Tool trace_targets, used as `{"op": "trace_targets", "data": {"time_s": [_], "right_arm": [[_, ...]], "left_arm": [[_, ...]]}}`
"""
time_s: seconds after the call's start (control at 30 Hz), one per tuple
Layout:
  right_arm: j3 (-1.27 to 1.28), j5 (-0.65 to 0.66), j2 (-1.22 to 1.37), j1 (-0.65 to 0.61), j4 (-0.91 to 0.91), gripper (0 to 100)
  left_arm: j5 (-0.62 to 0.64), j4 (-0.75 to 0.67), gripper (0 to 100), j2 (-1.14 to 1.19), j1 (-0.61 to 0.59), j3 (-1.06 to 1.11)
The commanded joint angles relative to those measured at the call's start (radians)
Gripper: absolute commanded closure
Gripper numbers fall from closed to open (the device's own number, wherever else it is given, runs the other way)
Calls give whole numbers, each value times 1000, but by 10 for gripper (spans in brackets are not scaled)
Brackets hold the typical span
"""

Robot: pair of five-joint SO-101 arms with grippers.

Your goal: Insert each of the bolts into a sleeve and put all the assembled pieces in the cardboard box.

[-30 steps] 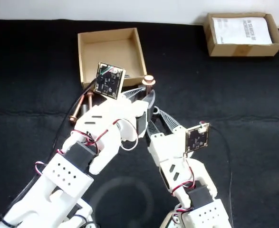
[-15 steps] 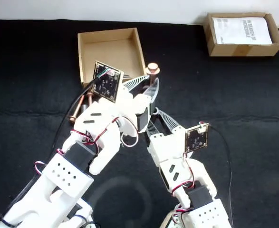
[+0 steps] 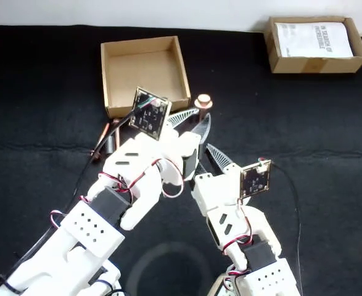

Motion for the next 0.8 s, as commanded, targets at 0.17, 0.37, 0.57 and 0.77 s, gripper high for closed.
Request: {"op": "trace_targets", "data": {"time_s": [0.17,0.37,0.57,0.77], "right_arm": [[-15,-6,-1,4,-15,991],[-12,-6,-1,5,-15,991],[-13,-6,-1,8,-15,991],[-12,12,-1,12,-15,991]], "left_arm": [[-9,-95,991,-4,5,91],[-9,-92,991,-5,8,110],[-9,-20,987,-15,24,84],[-9,315,912,-15,33,-50]]}}
